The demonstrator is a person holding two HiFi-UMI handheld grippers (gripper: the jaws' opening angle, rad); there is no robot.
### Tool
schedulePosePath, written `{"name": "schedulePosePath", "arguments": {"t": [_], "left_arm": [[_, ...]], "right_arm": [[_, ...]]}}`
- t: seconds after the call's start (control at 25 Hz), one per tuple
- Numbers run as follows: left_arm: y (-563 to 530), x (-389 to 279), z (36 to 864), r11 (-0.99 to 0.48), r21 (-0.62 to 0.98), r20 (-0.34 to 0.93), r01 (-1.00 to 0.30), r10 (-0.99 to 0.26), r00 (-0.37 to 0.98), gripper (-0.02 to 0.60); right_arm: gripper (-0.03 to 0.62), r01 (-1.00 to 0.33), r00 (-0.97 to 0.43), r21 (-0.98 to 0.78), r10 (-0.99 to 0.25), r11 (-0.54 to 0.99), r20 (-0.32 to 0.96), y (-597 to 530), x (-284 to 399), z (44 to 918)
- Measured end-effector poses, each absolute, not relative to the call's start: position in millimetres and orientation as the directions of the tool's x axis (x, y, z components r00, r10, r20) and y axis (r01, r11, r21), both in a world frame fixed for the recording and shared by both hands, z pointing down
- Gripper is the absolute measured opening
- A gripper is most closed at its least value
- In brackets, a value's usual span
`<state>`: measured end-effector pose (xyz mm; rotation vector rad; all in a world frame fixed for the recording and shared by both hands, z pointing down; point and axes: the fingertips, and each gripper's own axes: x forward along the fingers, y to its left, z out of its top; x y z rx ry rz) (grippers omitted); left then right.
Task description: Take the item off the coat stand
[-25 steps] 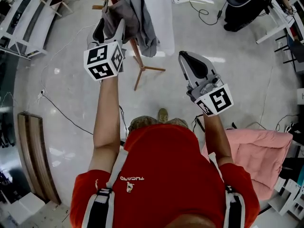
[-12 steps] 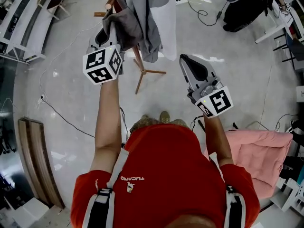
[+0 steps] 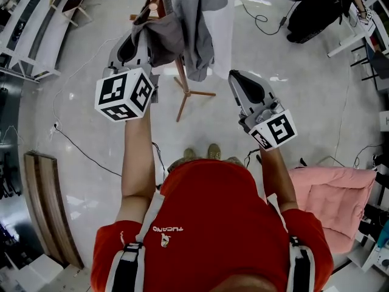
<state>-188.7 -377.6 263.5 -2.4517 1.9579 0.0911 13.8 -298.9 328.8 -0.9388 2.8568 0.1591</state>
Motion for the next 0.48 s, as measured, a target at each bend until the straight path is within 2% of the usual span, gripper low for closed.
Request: {"name": "schedulePosePath", "arguments": {"t": [0.48], "left_arm": [[-321.3,-191.8,242.3,-0.282,0.033,-0.096,-0.959,-0.956,0.278,0.015]], "right_arm": [[0.025,-0.587,-0.802,0.053,-0.572,0.808,-0.175,-286.3,12.3,322.2]]}}
